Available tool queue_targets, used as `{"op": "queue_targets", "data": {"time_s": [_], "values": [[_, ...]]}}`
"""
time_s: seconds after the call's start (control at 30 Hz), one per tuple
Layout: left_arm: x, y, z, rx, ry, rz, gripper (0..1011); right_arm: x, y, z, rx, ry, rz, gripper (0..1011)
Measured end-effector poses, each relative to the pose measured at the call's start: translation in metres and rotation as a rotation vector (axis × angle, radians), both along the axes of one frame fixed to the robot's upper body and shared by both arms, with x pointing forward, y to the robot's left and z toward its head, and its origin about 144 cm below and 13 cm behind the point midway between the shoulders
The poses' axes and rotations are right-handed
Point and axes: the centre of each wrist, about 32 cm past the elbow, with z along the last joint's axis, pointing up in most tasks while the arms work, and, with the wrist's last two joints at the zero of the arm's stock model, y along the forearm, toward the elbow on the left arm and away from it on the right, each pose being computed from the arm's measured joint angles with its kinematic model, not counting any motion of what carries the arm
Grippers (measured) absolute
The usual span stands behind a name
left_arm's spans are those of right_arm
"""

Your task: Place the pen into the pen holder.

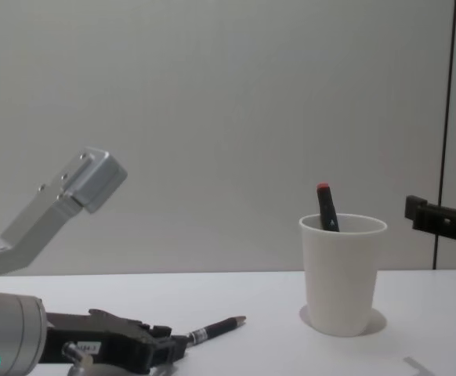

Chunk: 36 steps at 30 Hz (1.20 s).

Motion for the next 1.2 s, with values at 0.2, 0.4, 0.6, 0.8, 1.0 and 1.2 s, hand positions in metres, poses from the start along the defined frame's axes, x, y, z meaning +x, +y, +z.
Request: {"op": "queue_targets", "data": {"time_s": [0.2, 0.4, 0.6, 0.8, 1.0, 1.2], "values": [[0.0, 0.0, 0.0, 0.0, 0.0, 0.0, 151, 0.0, 0.0, 0.0, 0.0, 0.0, 0.0, 1002], [0.0, 0.0, 0.0, 0.0, 0.0, 0.0, 151, 0.0, 0.0, 0.0, 0.0, 0.0, 0.0, 1002], [0.0, 0.0, 0.0, -0.003, -0.004, 0.0, 151, 0.0, 0.0, 0.0, 0.0, 0.0, 0.0, 1001], [-0.002, 0.0, 0.004, -0.03, -0.037, 0.008, 145, 0.0, 0.0, 0.0, 0.0, 0.0, 0.0, 1001], [-0.004, 0.001, 0.012, -0.07, -0.098, 0.026, 145, 0.0, 0.0, 0.0, 0.0, 0.0, 0.0, 1002], [-0.007, 0.003, 0.023, -0.116, -0.179, 0.048, 145, 0.0, 0.0, 0.0, 0.0, 0.0, 0.0, 1001]]}}
